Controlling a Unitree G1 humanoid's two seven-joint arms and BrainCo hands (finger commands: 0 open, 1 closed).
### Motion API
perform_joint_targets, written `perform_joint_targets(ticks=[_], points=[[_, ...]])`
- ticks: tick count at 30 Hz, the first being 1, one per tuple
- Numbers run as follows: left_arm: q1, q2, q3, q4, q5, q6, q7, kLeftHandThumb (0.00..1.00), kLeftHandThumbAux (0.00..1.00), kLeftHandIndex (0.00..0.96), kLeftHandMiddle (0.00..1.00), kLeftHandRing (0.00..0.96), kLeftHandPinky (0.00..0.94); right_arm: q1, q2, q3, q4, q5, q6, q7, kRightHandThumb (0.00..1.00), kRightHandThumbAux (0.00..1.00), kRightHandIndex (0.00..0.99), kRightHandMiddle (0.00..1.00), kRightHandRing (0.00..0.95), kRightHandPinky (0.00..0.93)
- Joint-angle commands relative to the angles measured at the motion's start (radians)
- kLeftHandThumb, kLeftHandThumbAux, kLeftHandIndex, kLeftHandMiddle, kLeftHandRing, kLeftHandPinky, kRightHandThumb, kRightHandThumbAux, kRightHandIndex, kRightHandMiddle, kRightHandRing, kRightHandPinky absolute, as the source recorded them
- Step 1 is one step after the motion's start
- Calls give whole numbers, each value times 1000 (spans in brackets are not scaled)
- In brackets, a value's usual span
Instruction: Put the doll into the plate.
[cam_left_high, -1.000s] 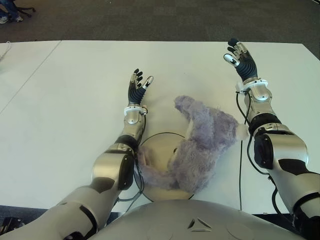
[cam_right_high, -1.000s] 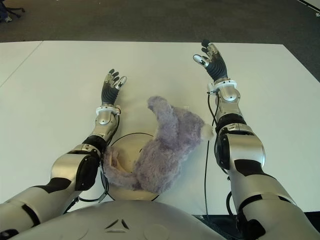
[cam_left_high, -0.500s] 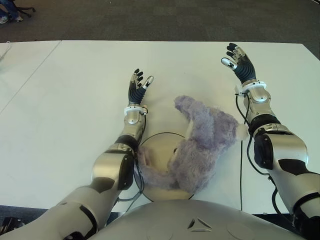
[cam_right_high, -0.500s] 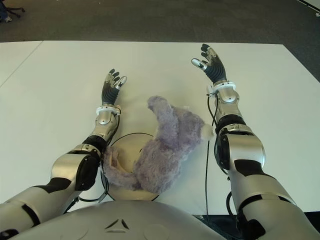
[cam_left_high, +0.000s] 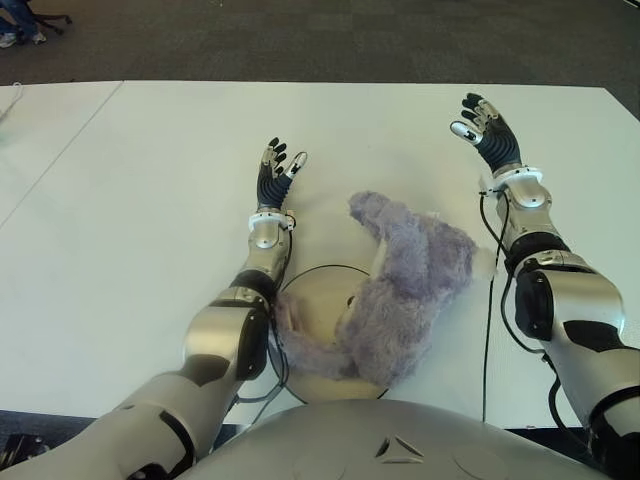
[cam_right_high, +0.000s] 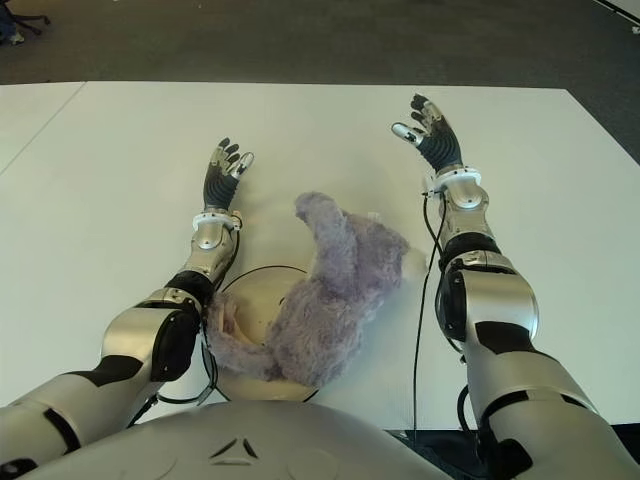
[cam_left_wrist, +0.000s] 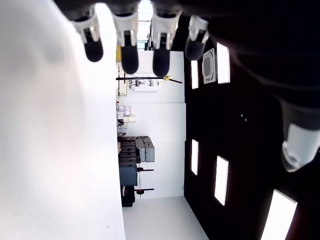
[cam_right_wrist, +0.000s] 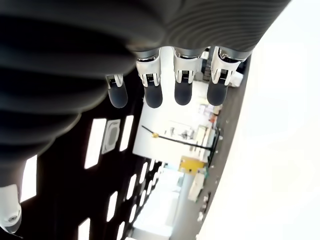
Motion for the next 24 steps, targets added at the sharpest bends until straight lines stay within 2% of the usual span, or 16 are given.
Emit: perform_joint_targets(ticks=[1, 5, 10, 19, 24], points=[[183, -41, 9, 137, -5, 140, 0, 0, 494, 48, 135, 117, 31, 135, 81, -32, 44, 29, 27, 37, 0, 582, 8, 24, 0, 0], [183, -36, 10, 137, -5, 148, -3, 0, 490, 43, 127, 112, 43, 151, 121, -48, 55, 40, 66, 23, 0, 598, 31, 31, 3, 1], [185, -24, 8, 138, 0, 151, -5, 0, 491, 42, 122, 106, 35, 156, 167, -61, 68, 33, 115, -41, 0, 611, 58, 53, 27, 34], [189, -20, -2, 137, 10, 134, -10, 0, 471, 17, 93, 80, 29, 145, 165, -45, 73, -8, 139, -120, 0, 666, 97, 103, 79, 91], [191, -19, -6, 136, 11, 139, -13, 0, 465, 8, 94, 79, 31, 181, 174, -38, 77, -30, 135, -186, 0, 703, 111, 117, 96, 99]])
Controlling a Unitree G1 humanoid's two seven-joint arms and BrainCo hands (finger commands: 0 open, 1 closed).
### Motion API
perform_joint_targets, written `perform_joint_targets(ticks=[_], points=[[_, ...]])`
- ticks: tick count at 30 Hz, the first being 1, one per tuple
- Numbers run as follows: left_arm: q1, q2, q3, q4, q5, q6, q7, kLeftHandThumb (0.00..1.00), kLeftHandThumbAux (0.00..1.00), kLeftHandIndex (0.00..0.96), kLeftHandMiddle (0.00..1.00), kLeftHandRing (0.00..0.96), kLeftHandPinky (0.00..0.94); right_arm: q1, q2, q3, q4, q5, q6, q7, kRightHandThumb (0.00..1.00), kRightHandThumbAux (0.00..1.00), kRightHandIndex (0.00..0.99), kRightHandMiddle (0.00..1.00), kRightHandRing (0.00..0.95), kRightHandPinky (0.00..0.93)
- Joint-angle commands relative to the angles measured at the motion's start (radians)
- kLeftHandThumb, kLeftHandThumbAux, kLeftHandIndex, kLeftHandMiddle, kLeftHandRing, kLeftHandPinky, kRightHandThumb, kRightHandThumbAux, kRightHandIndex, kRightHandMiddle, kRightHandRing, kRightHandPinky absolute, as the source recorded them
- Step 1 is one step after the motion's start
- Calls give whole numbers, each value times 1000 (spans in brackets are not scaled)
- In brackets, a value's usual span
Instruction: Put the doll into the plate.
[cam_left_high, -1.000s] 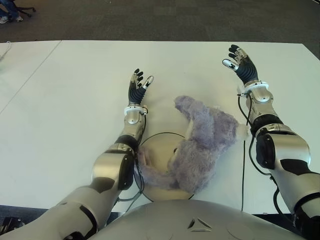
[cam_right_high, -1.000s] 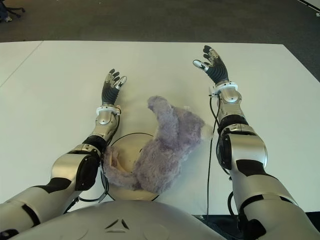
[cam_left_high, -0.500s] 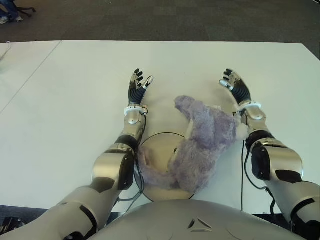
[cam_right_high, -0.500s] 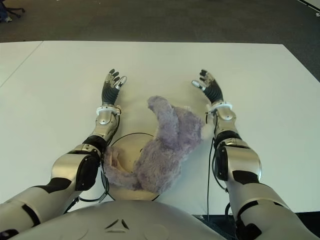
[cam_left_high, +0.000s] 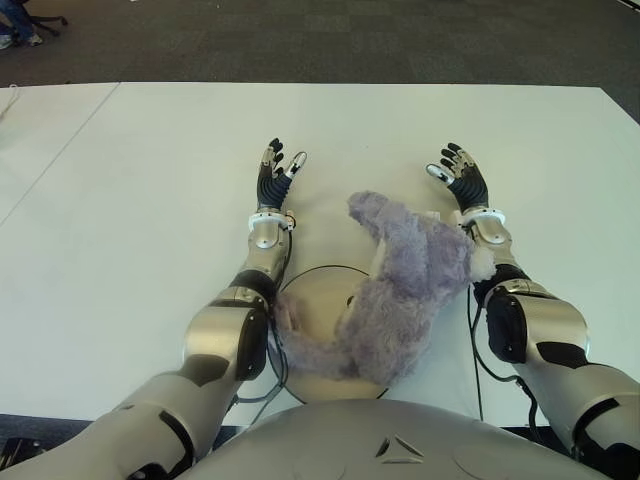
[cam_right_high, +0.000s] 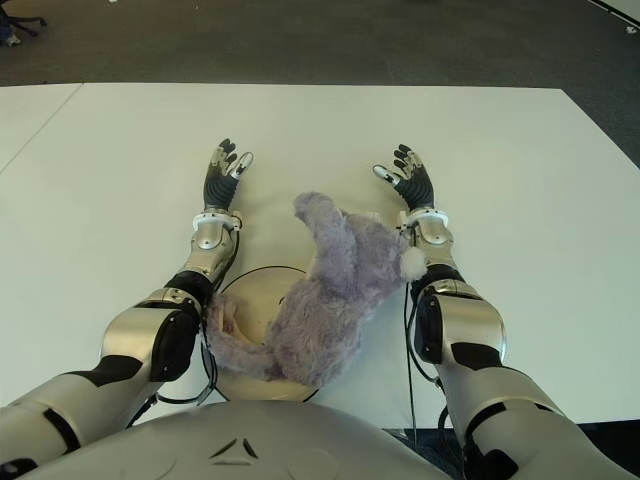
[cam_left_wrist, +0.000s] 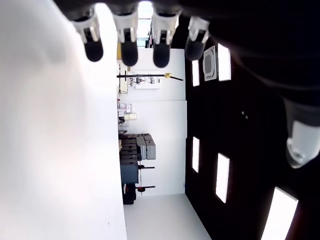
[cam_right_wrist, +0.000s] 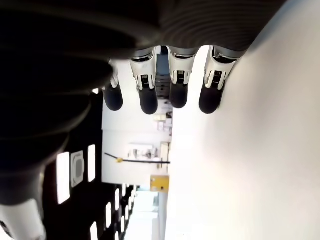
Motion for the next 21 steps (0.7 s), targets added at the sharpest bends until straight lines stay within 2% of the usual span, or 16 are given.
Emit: perform_joint_targets(ticks=[1, 5, 13, 21], points=[[192, -22, -3, 135, 9, 135, -13, 0, 465, 6, 94, 80, 30, 85, 40, 10, 52, -37, 78, -74, 0, 707, 114, 120, 99, 100], [197, -17, 3, 136, 2, 146, -17, 0, 486, 15, 100, 86, 37, 134, 61, -9, 56, -29, 73, -105, 0, 708, 137, 139, 117, 118], [203, -18, 10, 135, -5, 137, -21, 0, 499, 19, 104, 87, 38, 171, 75, -39, 53, -9, 59, -117, 0, 738, 142, 153, 135, 142], [213, -15, 10, 133, -6, 118, -27, 0, 492, 23, 95, 77, 36, 235, 102, -52, 49, -17, 3, -158, 0, 633, 161, 179, 168, 186]])
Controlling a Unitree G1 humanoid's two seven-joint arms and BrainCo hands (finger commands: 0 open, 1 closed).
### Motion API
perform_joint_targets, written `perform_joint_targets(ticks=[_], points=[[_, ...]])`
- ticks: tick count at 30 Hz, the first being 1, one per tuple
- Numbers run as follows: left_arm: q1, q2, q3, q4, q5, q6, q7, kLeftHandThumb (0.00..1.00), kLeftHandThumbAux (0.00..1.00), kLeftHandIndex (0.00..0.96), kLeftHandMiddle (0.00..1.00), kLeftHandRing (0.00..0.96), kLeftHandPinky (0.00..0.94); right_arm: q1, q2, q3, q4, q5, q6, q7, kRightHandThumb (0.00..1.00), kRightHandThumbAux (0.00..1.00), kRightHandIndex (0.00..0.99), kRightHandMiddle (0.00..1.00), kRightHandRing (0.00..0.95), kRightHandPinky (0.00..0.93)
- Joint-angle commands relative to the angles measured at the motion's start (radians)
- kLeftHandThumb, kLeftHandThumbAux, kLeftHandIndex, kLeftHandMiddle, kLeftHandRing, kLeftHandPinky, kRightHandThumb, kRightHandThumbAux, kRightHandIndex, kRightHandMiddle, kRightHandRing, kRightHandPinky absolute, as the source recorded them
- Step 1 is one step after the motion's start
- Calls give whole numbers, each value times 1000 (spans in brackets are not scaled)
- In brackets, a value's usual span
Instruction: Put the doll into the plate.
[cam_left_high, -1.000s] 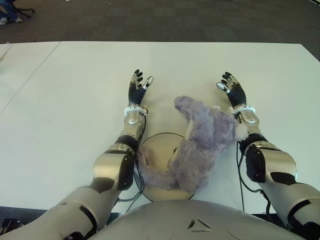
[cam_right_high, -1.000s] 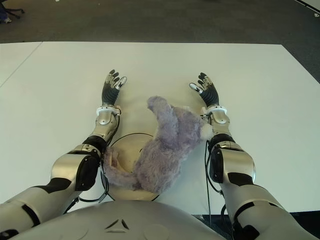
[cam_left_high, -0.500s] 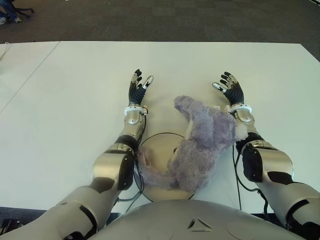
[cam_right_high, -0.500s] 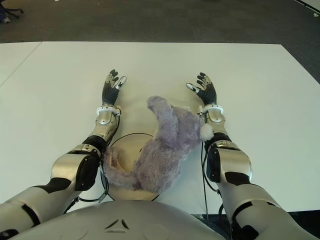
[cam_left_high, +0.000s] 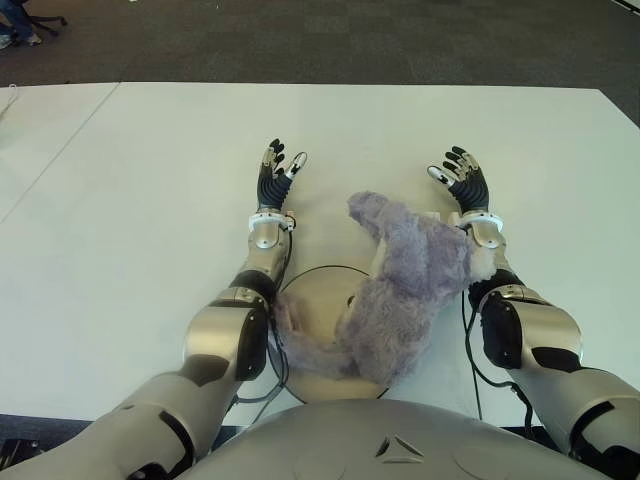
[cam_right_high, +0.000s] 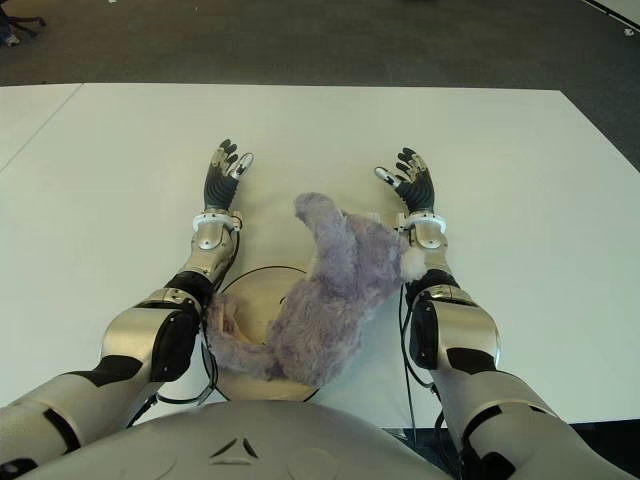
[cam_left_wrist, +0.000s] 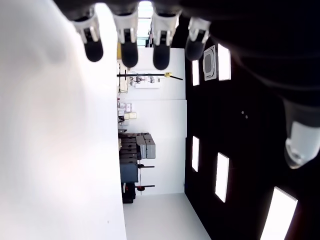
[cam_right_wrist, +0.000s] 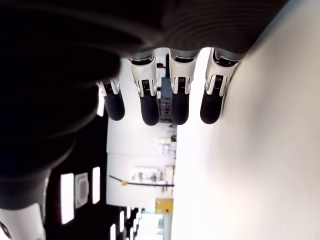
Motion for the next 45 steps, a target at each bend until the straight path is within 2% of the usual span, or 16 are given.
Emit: perform_joint_targets(ticks=[1, 6, 8, 14, 15, 20, 24, 26, 30, 34, 36, 40, 45], points=[[212, -15, 8, 132, -4, 117, -25, 0, 492, 23, 94, 77, 37, 189, 69, -10, 77, -6, 31, -43, 0, 631, 162, 180, 169, 188], [214, -10, 11, 132, -7, 118, -29, 0, 497, 24, 96, 79, 36, 213, 75, 3, 76, -26, 8, -76, 0, 645, 172, 204, 196, 223], [214, -8, 12, 132, -9, 120, -35, 0, 492, 23, 99, 80, 30, 221, 76, 12, 76, -39, -2, -98, 0, 695, 189, 226, 223, 267], [219, -1, 14, 130, -10, 116, -45, 0, 500, 20, 99, 81, 43, 252, 90, 28, 78, -64, -31, -131, 6, 763, 207, 240, 244, 290], [220, 0, 14, 130, -11, 113, -46, 0, 507, 17, 100, 83, 43, 267, 96, 32, 79, -70, -41, -137, 21, 786, 214, 254, 266, 328], [224, 6, 10, 129, -7, 101, -50, 0, 503, 9, 95, 80, 38, 278, 106, 48, 74, -92, -78, -176, 46, 793, 236, 291, 318, 368], [227, 10, 6, 128, -2, 92, -51, 0, 500, 8, 94, 79, 39, 277, 112, 51, 74, -97, -80, -196, 59, 792, 244, 307, 335, 381], [228, 14, 2, 129, 2, 94, -52, 0, 503, 7, 92, 78, 51, 279, 115, 49, 74, -96, -75, -205, 101, 803, 277, 346, 382, 435], [228, 17, 4, 130, -1, 95, -53, 0, 502, 5, 87, 78, 57, 271, 104, 31, 79, -77, -50, -186, 135, 817, 334, 421, 445, 493], [228, 17, 7, 130, -4, 93, -54, 0, 502, 6, 86, 77, 56, 271, 105, 15, 80, -61, -49, -167, 138, 820, 353, 447, 465, 511], [229, 15, 9, 129, -7, 89, -53, 0, 506, 10, 88, 82, 66, 271, 110, -5, 79, -39, -51, -145, 157, 825, 392, 497, 522, 576], [229, 14, 13, 130, -10, 93, -52, 0, 512, 22, 99, 91, 69, 269, 116, -46, 79, 1, -47, -110, 211, 818, 438, 547, 572, 604], [228, 13, 17, 130, -15, 96, -58, 0, 514, 24, 98, 88, 53, 270, 119, -82, 75, 42, -41, -77, 221, 810, 457, 585, 608, 624]])
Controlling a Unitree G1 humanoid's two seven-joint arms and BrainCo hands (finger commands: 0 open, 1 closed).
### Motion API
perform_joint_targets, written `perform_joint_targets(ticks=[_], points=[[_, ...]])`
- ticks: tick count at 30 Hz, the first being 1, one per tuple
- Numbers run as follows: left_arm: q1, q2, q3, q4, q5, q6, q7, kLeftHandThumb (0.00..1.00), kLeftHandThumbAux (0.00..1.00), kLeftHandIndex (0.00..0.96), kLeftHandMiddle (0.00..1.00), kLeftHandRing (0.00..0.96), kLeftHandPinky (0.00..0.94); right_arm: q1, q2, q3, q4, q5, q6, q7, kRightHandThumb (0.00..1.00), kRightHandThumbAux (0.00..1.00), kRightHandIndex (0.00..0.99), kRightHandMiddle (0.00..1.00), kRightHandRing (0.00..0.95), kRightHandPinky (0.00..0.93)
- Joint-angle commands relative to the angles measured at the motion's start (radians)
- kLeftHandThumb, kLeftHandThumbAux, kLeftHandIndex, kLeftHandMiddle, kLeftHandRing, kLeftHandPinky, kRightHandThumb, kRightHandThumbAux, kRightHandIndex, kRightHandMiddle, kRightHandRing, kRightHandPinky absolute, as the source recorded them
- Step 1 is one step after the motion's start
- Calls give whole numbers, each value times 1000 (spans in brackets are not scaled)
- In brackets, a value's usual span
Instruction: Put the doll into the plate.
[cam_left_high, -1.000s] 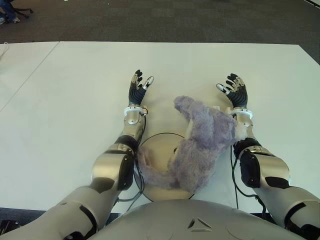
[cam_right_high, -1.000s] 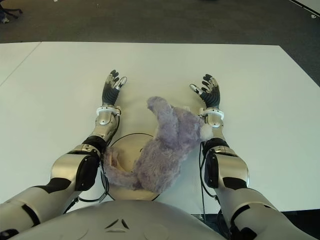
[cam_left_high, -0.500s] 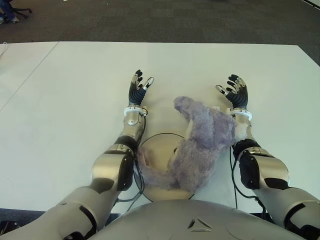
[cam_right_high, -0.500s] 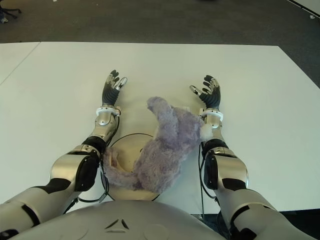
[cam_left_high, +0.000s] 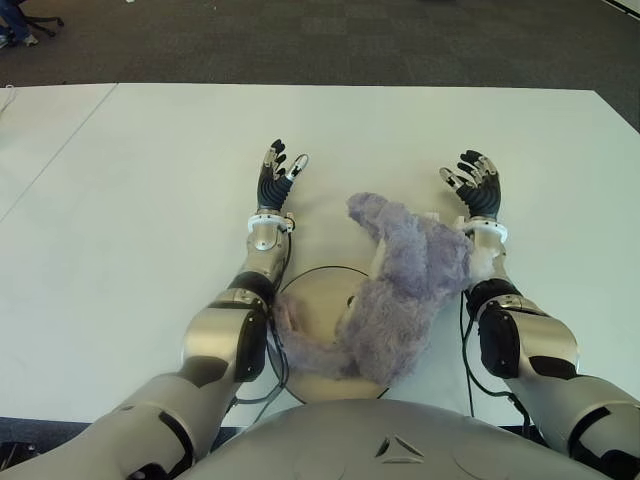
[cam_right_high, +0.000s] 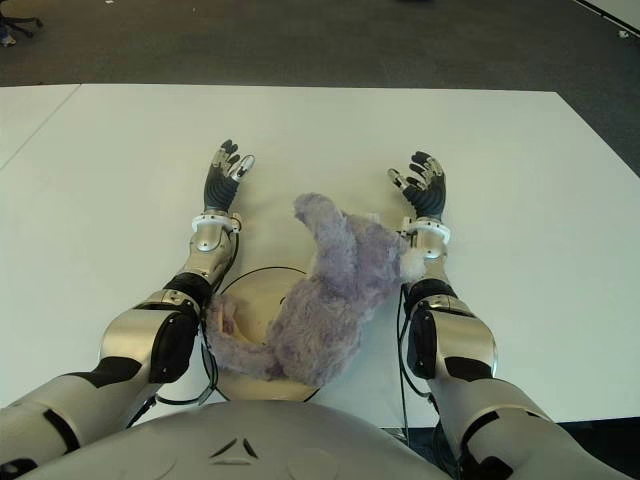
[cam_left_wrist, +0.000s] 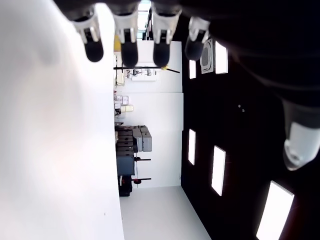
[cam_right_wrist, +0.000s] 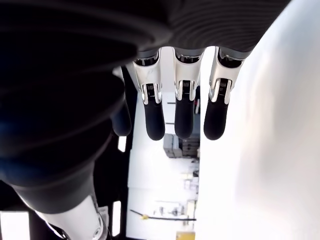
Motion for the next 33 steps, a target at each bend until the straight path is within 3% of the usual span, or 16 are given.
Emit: perform_joint_targets(ticks=[1, 22, 33], points=[[220, -2, 18, 130, -14, 115, -31, 0, 515, 24, 98, 87, 54, 218, 97, -54, 107, 55, 78, 48, 233, 808, 467, 595, 615, 617], [216, -7, 9, 131, -11, 124, -23, 0, 499, 14, 102, 93, 60, 206, 112, -123, 104, 97, 100, 88, 262, 791, 496, 626, 627, 610], [215, -8, 9, 131, -11, 123, -24, 0, 502, 16, 97, 86, 62, 204, 108, -123, 104, 84, 106, 82, 249, 787, 504, 644, 642, 614]])
